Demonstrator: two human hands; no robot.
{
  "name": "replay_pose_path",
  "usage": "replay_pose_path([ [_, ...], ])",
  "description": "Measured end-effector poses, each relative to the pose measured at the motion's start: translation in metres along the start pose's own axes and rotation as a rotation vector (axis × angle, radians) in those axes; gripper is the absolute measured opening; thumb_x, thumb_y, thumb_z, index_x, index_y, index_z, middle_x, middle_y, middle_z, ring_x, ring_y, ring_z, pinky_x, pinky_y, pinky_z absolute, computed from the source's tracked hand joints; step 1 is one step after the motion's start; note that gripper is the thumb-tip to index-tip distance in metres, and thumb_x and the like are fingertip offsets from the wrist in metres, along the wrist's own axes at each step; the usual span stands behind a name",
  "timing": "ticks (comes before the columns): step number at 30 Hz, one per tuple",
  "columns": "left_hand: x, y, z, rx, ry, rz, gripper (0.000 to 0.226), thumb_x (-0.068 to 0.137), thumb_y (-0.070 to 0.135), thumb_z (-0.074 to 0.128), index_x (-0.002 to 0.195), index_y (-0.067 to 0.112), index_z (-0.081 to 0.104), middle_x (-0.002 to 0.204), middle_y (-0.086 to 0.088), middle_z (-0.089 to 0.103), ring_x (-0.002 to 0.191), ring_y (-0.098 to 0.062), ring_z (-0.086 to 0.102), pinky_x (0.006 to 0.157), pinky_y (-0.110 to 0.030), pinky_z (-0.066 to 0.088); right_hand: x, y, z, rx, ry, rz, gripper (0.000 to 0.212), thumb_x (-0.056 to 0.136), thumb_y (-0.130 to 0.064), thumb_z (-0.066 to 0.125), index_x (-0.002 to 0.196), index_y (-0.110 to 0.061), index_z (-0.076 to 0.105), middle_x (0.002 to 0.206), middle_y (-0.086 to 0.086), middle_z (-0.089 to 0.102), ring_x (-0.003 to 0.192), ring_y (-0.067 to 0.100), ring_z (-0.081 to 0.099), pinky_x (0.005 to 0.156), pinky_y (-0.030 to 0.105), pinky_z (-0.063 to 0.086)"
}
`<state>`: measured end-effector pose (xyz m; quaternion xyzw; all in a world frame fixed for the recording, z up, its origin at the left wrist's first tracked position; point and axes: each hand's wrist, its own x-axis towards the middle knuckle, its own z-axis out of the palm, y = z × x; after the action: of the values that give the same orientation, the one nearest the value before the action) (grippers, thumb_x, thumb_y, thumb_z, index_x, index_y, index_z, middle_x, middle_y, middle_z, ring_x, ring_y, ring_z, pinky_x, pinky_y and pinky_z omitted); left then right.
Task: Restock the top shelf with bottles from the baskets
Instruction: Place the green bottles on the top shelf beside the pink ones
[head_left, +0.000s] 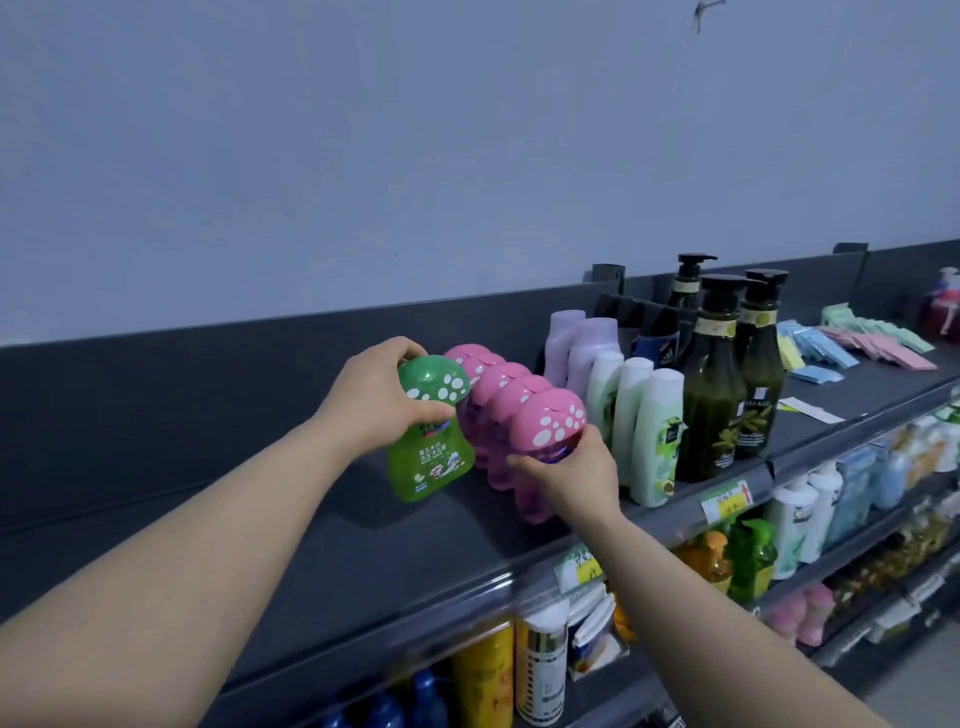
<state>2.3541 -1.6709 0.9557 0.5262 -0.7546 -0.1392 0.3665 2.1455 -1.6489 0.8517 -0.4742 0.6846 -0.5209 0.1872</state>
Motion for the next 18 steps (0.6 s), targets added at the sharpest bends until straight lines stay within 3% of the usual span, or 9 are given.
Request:
replay_pose_path([
  [6, 0.015, -0.019, 0.01, 0.0, -0.026, -0.009, 0.054, 0.058, 0.031, 0.089, 0.103, 0.026, 0.058, 0.1, 0.008, 0.063, 0.088, -0.011, 0.059, 0.067, -0.023, 0.042, 0.001, 0.008, 0.01, 0.031, 0.068, 0.046, 0.085, 0.041, -0.06, 0.083, 0.107, -0.019, 0.047, 0.108, 0.001, 0.061, 0.107, 0.029, 0.056, 0.09, 0.045, 0.05],
  [12, 0.016, -0.026, 0.013, 0.009, -0.028, -0.015, 0.054, 0.059, 0.032, 0.089, 0.103, 0.026, 0.058, 0.098, 0.009, 0.062, 0.088, -0.011, 0.059, 0.066, -0.023, 0.042, 0.008, 0.015, 0.018, 0.02, 0.019, 0.04, 0.097, 0.034, -0.072, 0.077, 0.111, -0.019, 0.049, 0.109, 0.0, 0.061, 0.107, 0.026, 0.057, 0.091, 0.045, 0.05],
  [15, 0.015, -0.025, 0.015, 0.01, -0.033, -0.024, 0.054, 0.059, 0.031, 0.089, 0.103, 0.026, 0.057, 0.099, 0.007, 0.062, 0.088, -0.012, 0.059, 0.069, -0.025, 0.043, 0.005, 0.019, 0.014, 0.013, 0.006, 0.017, 0.11, 0.033, -0.077, 0.077, 0.122, -0.019, 0.047, 0.119, 0.002, 0.058, 0.114, 0.026, 0.054, 0.096, 0.046, 0.049],
  [18, 0.011, -0.023, 0.013, 0.017, -0.025, -0.03, 0.054, 0.059, 0.03, 0.089, 0.103, 0.026, 0.057, 0.1, 0.006, 0.062, 0.089, -0.013, 0.059, 0.071, -0.026, 0.043, -0.005, 0.005, -0.003, -0.025, 0.018, -0.059, 0.11, 0.045, -0.067, 0.079, 0.135, -0.018, 0.038, 0.13, 0.005, 0.048, 0.124, 0.027, 0.047, 0.102, 0.047, 0.044],
])
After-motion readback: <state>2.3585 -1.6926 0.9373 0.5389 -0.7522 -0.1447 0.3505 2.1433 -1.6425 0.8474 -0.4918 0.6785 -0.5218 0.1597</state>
